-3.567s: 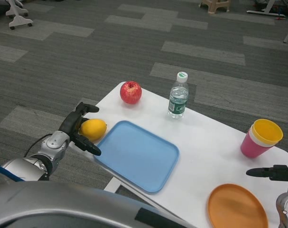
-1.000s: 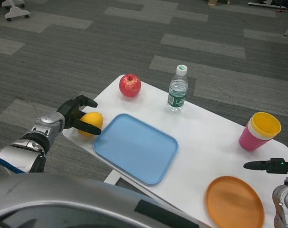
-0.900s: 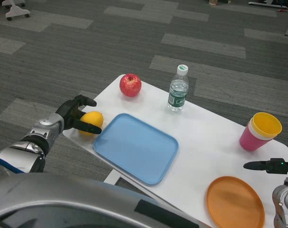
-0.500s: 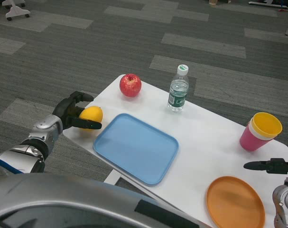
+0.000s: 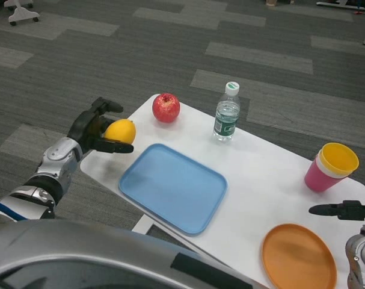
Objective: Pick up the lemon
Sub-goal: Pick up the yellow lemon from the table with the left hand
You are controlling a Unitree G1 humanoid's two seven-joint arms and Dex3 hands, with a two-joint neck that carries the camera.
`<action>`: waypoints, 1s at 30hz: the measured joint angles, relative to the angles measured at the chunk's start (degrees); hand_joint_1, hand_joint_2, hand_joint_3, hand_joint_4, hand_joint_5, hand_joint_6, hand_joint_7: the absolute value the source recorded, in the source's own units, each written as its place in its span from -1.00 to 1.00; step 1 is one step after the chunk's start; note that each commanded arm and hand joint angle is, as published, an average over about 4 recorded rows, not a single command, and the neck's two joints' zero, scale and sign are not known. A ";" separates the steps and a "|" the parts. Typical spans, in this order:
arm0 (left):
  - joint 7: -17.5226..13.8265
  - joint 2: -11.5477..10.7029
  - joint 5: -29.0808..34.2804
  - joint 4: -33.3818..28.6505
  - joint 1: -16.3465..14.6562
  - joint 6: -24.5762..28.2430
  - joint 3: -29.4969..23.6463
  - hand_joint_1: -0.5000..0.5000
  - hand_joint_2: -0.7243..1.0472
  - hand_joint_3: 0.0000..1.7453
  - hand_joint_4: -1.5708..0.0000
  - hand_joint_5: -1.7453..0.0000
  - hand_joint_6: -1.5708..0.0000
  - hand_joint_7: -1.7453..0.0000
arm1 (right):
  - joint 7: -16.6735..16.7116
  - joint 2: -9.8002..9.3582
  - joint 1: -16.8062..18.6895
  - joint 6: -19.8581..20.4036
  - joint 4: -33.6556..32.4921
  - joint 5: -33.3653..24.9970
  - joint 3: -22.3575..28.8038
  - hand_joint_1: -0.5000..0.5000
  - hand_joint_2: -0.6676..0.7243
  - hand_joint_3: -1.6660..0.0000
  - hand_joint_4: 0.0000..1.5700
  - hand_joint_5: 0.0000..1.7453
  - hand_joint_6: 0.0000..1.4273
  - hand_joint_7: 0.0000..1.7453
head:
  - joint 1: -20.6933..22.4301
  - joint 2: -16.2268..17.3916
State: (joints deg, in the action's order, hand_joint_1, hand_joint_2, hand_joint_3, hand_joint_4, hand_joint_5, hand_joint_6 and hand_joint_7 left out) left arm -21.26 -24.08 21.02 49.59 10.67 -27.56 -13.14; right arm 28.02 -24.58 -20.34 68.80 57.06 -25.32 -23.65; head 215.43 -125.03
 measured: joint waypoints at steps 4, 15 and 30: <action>0.05 0.69 0.48 -4.79 -0.21 -2.28 2.90 1.00 1.00 -0.90 0.99 -1.00 1.00 -0.92 | 0.00 0.02 0.00 -0.01 0.02 -0.05 -0.01 -0.92 0.73 1.00 -1.00 -1.00 -1.00 -1.00 | -1.54 -0.96; 1.15 2.25 0.82 -11.79 -0.27 -6.45 9.97 1.00 1.00 -0.90 0.95 -1.00 1.00 -0.92 | 0.00 0.06 -0.02 -0.02 0.05 -0.07 -0.08 -0.92 0.73 1.00 -1.00 -1.00 -1.00 -1.00 | -14.93 -5.85; 3.02 2.83 1.12 -13.76 1.96 -8.94 15.31 1.00 1.00 -0.90 0.90 -1.00 1.00 -0.92 | 0.00 0.06 -0.69 -0.02 0.41 -0.07 -0.13 -0.92 0.73 1.00 -1.00 -1.00 -1.00 -1.00 | -39.23 -8.07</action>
State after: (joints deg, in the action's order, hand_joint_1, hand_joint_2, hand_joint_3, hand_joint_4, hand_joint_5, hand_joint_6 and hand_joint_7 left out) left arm -18.23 -21.25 22.14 35.83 12.63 -36.50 2.16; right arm 28.02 -24.52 -21.03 68.78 57.47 -25.40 -23.78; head 176.21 -133.10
